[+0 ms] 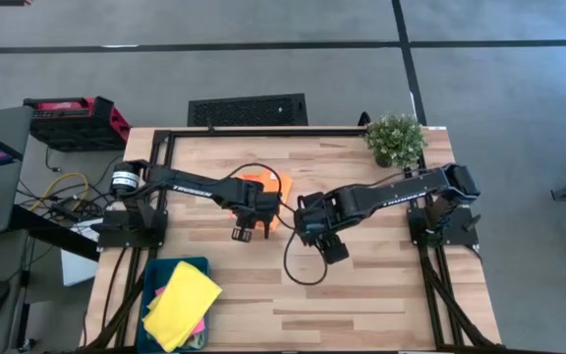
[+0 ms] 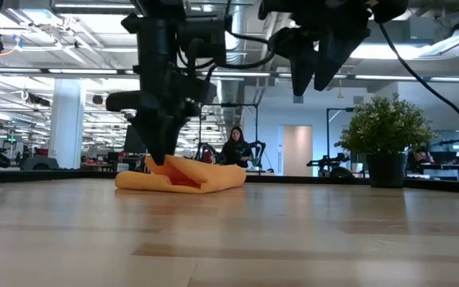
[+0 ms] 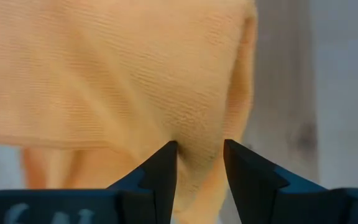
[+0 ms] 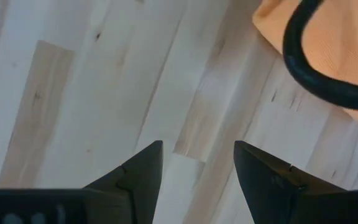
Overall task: Fold microfiber towels
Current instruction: Put the orange microfiber towel into the bin
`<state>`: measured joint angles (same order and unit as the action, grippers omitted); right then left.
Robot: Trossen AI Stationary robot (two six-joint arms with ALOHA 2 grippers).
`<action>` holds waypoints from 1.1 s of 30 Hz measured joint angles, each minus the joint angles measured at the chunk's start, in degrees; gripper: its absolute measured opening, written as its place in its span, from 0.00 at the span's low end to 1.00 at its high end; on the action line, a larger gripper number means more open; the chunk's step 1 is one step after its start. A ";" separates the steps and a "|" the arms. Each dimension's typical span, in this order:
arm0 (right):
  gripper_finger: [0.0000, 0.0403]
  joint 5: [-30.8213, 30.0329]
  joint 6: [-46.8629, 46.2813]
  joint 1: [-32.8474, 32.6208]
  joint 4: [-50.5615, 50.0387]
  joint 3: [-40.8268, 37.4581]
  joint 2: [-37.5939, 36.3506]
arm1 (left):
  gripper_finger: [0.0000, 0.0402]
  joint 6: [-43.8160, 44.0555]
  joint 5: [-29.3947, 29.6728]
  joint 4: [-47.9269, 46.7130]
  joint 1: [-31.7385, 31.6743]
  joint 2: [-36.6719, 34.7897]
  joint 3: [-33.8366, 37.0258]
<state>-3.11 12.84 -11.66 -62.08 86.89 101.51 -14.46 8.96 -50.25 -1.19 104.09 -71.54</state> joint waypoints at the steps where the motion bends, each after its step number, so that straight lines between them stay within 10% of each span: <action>1: 0.55 0.00 -0.01 0.20 -0.02 0.00 0.00 | 0.31 -0.06 -1.56 0.29 -0.35 0.00 0.48; 33: 0.55 0.02 -0.94 1.29 1.29 0.00 0.00 | 0.31 3.76 3.29 9.41 2.64 1.89 7.88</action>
<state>-3.09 11.90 -10.37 -60.80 86.89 101.51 -10.71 12.25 -40.83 1.45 105.98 -63.66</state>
